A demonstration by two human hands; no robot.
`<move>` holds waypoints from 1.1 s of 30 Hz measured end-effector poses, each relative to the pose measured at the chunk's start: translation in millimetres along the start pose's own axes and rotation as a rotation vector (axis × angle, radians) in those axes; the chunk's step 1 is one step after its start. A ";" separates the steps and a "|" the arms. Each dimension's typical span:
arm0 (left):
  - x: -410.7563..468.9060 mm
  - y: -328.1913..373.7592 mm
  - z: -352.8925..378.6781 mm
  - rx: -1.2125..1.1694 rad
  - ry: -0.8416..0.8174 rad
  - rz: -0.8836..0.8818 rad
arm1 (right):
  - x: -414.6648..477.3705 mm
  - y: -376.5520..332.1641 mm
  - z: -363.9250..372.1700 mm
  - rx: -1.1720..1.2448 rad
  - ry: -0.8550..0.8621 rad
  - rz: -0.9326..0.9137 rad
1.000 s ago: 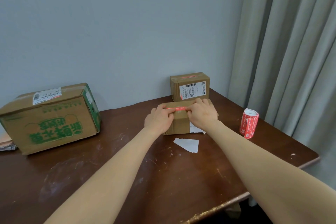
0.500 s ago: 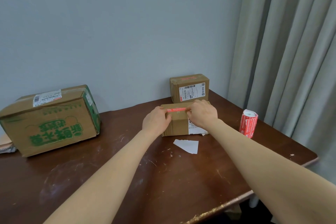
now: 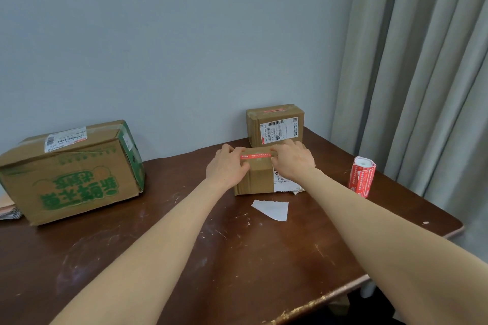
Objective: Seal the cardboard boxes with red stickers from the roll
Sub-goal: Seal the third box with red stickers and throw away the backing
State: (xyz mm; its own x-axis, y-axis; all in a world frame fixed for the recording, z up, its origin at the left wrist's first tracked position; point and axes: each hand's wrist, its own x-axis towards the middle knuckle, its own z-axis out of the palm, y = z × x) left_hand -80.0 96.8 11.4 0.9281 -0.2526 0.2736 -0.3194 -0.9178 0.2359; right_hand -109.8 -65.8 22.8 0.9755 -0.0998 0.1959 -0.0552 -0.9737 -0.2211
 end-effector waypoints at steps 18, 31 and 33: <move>0.6 -5.1 6.6 0.009 -0.135 -0.052 | 3.7 -3.7 8.6 -0.031 -0.010 0.024; -5.9 -1.3 6.3 0.022 -0.052 0.043 | -6.7 -0.5 8.0 -0.031 0.029 -0.032; -5.6 -1.5 6.6 0.007 -0.039 0.061 | -7.2 0.5 5.4 -0.025 0.031 -0.041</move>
State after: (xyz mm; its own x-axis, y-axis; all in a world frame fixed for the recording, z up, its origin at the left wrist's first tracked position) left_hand -83.5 97.6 3.3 0.9139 -0.3195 0.2502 -0.3740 -0.9025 0.2135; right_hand -115.7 -64.5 16.1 0.9701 -0.0654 0.2337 -0.0209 -0.9820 -0.1879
